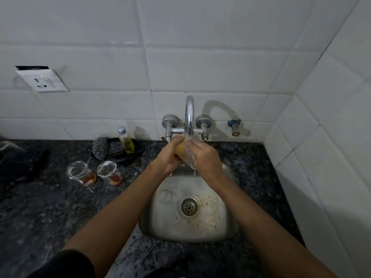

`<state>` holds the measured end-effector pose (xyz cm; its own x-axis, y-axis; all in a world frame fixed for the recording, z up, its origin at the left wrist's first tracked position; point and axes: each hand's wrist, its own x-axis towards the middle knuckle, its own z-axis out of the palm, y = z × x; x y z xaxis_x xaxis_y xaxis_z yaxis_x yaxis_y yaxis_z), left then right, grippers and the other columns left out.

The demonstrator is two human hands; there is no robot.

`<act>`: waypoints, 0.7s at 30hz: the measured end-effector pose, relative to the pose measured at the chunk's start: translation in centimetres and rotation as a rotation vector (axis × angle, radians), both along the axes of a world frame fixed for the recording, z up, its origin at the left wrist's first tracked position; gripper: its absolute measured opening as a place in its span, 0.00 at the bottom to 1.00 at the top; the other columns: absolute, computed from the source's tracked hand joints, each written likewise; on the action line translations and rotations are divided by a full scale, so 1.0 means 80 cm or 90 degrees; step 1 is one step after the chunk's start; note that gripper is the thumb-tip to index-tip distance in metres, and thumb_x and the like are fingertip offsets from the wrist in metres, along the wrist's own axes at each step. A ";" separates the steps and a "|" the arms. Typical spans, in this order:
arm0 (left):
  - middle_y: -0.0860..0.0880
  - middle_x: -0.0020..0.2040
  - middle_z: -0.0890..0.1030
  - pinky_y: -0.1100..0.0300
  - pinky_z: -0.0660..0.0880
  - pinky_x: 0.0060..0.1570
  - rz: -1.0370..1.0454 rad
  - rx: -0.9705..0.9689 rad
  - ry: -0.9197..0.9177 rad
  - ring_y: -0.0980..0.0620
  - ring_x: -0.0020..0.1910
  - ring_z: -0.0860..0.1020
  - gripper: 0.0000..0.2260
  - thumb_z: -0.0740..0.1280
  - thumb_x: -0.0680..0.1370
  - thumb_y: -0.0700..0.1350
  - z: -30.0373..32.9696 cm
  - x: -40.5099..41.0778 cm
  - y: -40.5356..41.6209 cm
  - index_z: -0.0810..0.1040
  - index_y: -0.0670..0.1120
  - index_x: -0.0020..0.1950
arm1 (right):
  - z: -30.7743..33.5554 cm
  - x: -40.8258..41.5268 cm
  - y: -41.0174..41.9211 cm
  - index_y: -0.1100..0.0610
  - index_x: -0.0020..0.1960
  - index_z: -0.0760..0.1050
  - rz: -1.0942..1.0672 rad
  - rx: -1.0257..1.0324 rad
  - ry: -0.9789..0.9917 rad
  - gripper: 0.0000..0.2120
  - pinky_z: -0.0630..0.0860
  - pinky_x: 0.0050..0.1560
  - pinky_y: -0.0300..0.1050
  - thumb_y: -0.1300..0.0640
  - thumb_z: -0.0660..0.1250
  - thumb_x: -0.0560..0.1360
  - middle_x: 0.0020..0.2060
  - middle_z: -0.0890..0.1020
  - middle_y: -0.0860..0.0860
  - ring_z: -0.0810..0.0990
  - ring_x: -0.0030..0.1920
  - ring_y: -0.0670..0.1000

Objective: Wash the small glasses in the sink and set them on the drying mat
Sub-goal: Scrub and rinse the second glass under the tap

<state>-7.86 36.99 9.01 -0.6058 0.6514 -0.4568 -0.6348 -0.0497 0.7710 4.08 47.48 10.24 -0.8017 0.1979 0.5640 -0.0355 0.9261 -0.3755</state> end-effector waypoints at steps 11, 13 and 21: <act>0.43 0.49 0.80 0.48 0.81 0.52 0.082 0.239 -0.133 0.45 0.48 0.82 0.07 0.65 0.81 0.43 0.003 0.008 -0.014 0.77 0.42 0.57 | 0.015 0.002 0.018 0.62 0.54 0.81 -0.018 -0.812 -0.414 0.07 0.83 0.60 0.54 0.68 0.69 0.78 0.48 0.88 0.60 0.88 0.52 0.59; 0.44 0.48 0.79 0.49 0.79 0.54 0.072 0.248 -0.109 0.47 0.47 0.80 0.09 0.70 0.79 0.45 0.005 0.004 -0.012 0.77 0.43 0.55 | 0.011 0.006 0.015 0.66 0.59 0.80 0.018 -0.890 -0.402 0.09 0.83 0.61 0.54 0.67 0.69 0.79 0.53 0.87 0.63 0.87 0.55 0.59; 0.43 0.50 0.84 0.51 0.82 0.50 0.171 0.075 0.113 0.47 0.46 0.83 0.20 0.79 0.73 0.39 0.011 0.001 -0.004 0.80 0.40 0.63 | -0.002 0.024 0.005 0.49 0.63 0.76 0.050 -0.648 -0.487 0.21 0.79 0.51 0.42 0.70 0.69 0.76 0.52 0.83 0.47 0.80 0.52 0.45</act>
<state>-7.78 36.65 9.91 -0.8261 0.4998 -0.2602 -0.4438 -0.2927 0.8470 5.99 47.87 10.08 -0.8830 0.2042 -0.4225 0.4616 0.2151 -0.8606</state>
